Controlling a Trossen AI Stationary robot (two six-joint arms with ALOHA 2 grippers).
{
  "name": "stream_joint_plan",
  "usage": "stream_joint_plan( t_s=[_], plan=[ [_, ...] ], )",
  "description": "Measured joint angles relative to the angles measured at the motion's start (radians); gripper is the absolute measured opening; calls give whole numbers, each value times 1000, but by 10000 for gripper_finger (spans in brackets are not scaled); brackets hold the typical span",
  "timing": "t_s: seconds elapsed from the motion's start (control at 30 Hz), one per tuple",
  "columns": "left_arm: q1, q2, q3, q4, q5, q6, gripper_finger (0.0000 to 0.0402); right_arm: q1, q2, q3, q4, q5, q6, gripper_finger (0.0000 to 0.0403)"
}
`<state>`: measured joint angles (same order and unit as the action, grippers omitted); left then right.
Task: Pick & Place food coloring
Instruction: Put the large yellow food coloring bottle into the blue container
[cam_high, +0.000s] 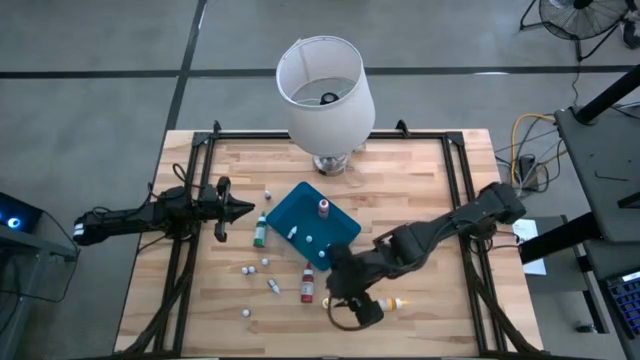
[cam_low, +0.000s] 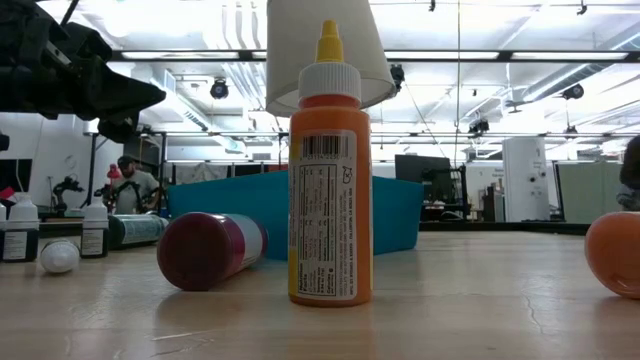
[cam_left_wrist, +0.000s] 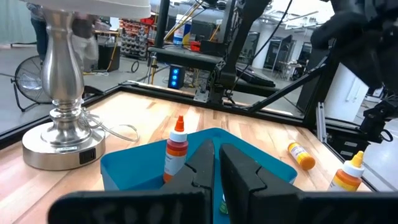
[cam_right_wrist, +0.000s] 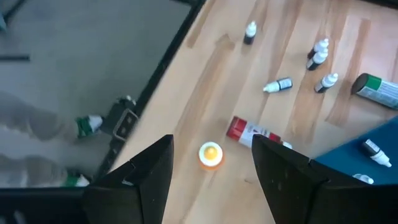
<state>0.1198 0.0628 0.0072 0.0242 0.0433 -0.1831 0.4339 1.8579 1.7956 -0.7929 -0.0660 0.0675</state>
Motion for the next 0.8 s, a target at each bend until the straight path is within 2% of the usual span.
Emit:
stream_joint_plan(
  t_s=[0.2,0.43,0.8],
  plan=[
    [0,0,0,0,0,0,0,0,97,88,-74,-50,-110,208],
    [0,0,0,0,0,0,0,0,217,211,-187,-51,-297,208],
    [0,0,0,0,0,0,0,0,314,311,-266,-58,-426,208]
  ],
)
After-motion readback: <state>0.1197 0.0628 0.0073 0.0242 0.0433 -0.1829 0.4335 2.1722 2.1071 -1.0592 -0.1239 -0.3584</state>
